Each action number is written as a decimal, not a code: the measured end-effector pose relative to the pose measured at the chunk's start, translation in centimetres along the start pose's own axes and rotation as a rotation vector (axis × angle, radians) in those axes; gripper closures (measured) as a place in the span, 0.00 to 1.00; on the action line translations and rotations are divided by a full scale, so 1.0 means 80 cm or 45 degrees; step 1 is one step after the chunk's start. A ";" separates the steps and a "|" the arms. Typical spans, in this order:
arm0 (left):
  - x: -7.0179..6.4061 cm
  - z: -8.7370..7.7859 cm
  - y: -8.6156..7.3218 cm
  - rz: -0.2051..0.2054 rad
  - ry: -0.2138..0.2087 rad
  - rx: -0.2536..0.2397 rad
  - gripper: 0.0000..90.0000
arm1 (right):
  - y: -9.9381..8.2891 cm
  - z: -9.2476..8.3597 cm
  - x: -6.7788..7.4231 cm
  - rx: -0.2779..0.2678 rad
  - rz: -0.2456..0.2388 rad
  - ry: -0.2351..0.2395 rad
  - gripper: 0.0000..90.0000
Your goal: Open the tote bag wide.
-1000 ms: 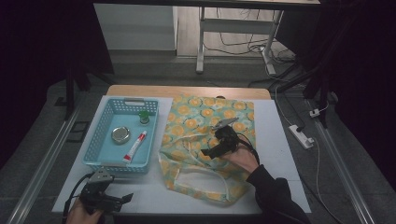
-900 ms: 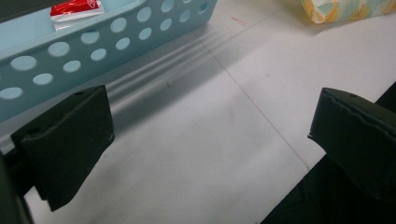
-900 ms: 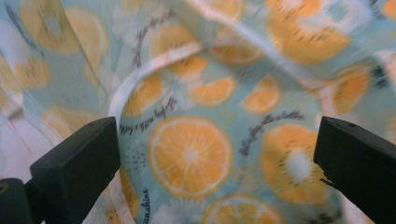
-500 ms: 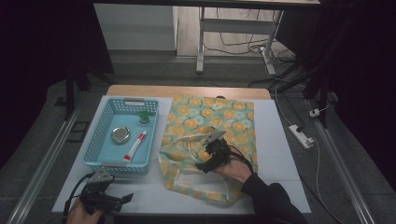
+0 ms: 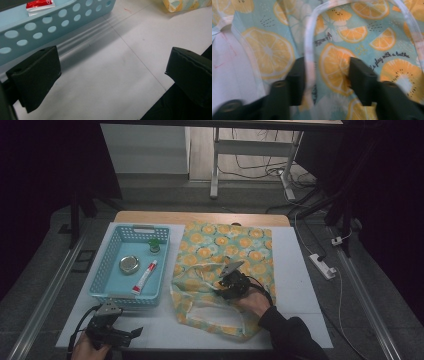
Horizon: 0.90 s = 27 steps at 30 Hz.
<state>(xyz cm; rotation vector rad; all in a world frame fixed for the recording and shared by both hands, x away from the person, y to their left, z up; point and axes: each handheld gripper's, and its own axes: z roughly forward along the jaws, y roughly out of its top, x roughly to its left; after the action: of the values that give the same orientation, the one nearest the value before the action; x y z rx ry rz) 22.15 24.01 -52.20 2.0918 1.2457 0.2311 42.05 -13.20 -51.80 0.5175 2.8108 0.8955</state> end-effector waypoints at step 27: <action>0.000 0.001 0.001 -0.002 0.001 0.001 0.00 | 0.012 -0.032 -0.026 -0.141 0.093 0.059 1.00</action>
<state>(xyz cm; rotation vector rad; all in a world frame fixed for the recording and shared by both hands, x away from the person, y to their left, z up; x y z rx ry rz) 22.22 23.99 -52.21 2.0911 1.2481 0.2307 43.67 -14.58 -49.09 0.5946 2.7791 1.0839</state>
